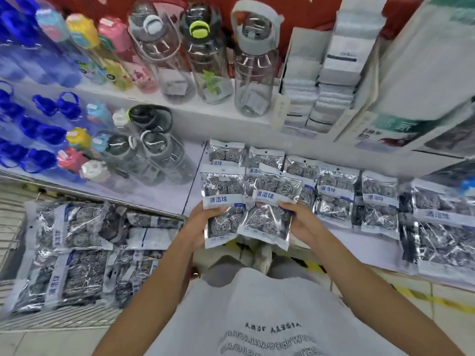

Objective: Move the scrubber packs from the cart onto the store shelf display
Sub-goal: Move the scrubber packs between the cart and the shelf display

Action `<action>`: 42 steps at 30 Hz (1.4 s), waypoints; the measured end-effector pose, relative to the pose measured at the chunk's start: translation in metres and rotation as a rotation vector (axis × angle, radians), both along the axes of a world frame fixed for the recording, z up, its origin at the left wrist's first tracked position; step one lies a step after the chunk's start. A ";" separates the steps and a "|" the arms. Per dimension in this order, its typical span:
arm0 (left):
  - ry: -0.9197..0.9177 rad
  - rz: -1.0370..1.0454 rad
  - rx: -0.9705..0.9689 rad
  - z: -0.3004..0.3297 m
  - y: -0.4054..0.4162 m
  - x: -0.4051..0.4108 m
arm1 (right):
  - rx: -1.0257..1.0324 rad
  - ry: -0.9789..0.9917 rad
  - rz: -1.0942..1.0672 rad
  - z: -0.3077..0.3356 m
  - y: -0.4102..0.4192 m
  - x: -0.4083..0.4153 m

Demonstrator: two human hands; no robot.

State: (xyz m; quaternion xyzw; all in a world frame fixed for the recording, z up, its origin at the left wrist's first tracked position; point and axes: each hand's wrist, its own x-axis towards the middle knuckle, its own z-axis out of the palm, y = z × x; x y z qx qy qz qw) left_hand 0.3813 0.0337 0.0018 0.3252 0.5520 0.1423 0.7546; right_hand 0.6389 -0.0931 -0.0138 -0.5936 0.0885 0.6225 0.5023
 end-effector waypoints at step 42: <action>0.405 -0.264 0.232 -0.097 0.177 0.065 | -0.365 -0.571 0.197 -0.068 0.159 0.036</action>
